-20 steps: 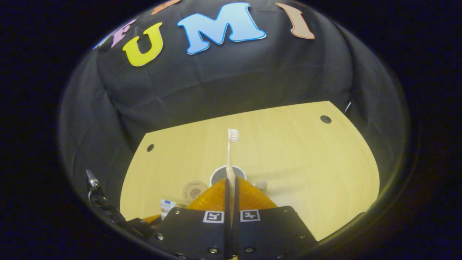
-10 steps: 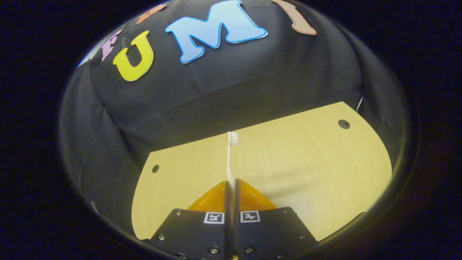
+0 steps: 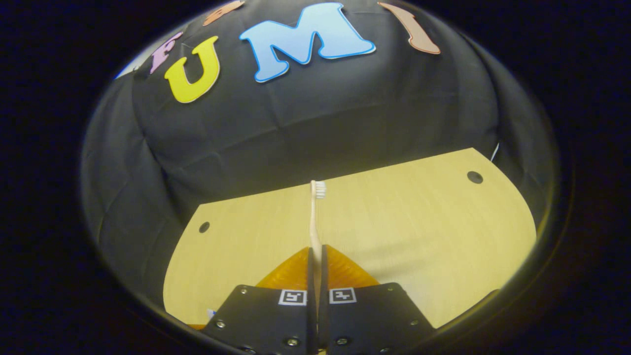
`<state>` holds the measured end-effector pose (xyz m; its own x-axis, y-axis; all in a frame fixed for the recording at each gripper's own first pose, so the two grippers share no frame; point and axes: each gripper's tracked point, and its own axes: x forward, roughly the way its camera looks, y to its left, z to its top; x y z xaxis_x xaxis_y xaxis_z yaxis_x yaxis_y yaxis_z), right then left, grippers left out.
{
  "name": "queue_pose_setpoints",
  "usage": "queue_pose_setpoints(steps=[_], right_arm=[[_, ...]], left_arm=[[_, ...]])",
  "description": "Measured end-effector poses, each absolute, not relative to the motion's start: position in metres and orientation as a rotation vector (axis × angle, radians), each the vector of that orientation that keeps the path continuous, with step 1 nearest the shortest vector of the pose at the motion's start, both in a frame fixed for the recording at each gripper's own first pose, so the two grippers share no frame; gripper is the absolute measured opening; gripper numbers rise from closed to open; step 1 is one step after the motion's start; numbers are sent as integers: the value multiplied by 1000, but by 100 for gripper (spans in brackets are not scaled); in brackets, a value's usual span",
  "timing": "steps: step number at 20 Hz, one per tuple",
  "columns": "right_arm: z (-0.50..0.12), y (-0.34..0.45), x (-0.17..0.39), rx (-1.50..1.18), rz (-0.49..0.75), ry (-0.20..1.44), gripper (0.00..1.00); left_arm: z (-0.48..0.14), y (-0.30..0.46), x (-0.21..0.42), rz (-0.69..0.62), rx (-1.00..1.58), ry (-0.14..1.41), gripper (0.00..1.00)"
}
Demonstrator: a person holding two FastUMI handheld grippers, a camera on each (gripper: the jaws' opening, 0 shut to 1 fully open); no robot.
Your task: Put the toothbrush and toothpaste on the desktop into the cup, then pick up the cup and place it on the coaster on the desktop.
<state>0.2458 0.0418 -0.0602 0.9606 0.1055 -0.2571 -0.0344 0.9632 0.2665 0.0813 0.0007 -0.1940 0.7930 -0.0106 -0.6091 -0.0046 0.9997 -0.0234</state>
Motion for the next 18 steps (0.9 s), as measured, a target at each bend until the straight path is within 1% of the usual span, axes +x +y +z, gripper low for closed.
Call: queue_pose_setpoints(steps=[4, 8, 9, 10, 15, 18], right_arm=[[-73, 44, 238, 265, 72, 293, 2], [-79, 43, 226, 270, 76, 299, 4], [-82, 47, 223, 277, 92, 303, 5], [-83, 49, 218, 279, 101, 308, 13], [-92, 53, 202, 257, 106, 309, 13], [-82, 47, 190, 271, 89, 278, 14]], left_arm=[[-177, -5, 94, -11, -15, 631, 22], [-163, -4, 103, -16, -10, 615, 22], [-160, -4, 103, -15, -10, 611, 22], [-157, -5, 104, -16, -10, 609, 22], [-144, -4, 118, -12, -23, 599, 22], [-145, 0, 128, -12, -21, 580, 22]])
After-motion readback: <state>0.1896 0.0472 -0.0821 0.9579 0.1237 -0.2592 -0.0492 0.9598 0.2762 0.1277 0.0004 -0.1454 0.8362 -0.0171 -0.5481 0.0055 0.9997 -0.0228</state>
